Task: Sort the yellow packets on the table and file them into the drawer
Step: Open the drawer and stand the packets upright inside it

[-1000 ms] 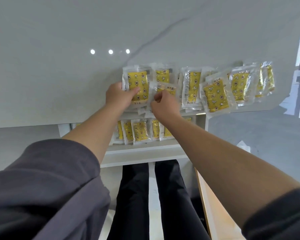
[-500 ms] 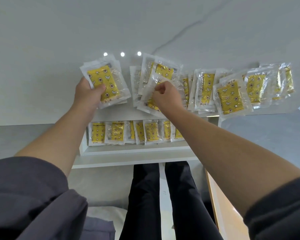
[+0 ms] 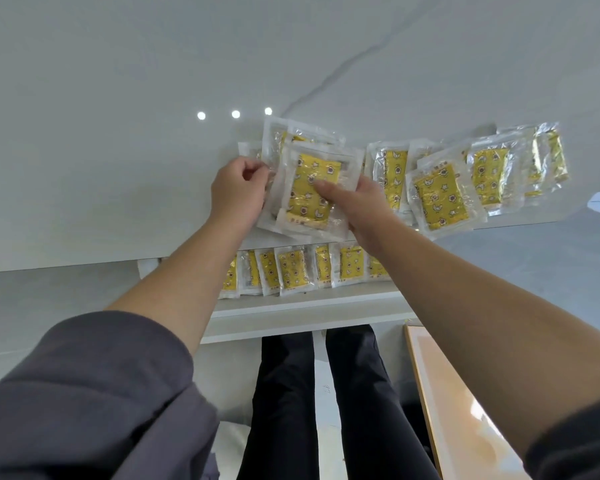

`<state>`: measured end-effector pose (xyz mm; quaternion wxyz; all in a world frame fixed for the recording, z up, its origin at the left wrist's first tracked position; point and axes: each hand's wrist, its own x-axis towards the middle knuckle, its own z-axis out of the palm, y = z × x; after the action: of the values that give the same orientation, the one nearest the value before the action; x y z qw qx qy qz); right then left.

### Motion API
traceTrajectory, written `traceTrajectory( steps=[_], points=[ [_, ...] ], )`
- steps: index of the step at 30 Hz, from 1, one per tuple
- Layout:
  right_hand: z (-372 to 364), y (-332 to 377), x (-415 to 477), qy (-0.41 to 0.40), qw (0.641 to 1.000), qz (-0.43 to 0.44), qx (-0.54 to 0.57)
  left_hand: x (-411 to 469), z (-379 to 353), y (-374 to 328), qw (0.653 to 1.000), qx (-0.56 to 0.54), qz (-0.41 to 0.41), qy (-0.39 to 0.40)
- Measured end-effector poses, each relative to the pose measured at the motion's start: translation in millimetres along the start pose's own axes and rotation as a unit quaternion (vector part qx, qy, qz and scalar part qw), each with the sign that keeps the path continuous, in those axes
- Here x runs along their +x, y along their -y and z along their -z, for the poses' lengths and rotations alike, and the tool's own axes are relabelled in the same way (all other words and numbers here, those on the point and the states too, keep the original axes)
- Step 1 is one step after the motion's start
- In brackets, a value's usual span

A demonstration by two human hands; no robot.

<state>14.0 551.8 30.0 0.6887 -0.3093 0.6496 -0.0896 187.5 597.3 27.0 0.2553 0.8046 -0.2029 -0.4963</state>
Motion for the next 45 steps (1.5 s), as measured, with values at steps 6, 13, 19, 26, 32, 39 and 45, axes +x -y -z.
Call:
traceTrajectory(
  steps=[6,13,19,26,32,39,45],
  points=[
    [30.2,-2.5,-5.3,-0.065,0.997,-0.013,0.033,16.8,-32.7,-10.4,0.981,0.192,-0.027,-0.024],
    [36.2,-8.0,-11.4,-0.04,0.998,-0.006,0.043,20.3,-38.5,-12.3,0.98,0.195,-0.028,-0.018],
    [44.2,-20.2,-27.2,0.085,0.995,-0.032,0.036,-11.3,-1.7,4.6,0.997,0.073,-0.035,0.0],
    [89.0,-65.9,-49.5,0.224,0.959,-0.164,-0.065,-74.7,11.0,91.3,0.986,-0.001,0.137,0.095],
    [151.7,-108.7,-37.9,0.148,0.967,-0.193,-0.082,-96.1,-65.2,143.4,0.974,-0.025,0.214,0.076],
    [183.6,-131.1,-11.6,0.084,0.982,-0.155,-0.061,-51.9,-143.4,144.4,0.985,-0.033,0.167,-0.008],
    [184.4,-160.8,11.6,0.068,0.985,-0.146,-0.053,-23.3,-170.4,158.2,0.991,0.011,0.126,-0.046]
  ],
)
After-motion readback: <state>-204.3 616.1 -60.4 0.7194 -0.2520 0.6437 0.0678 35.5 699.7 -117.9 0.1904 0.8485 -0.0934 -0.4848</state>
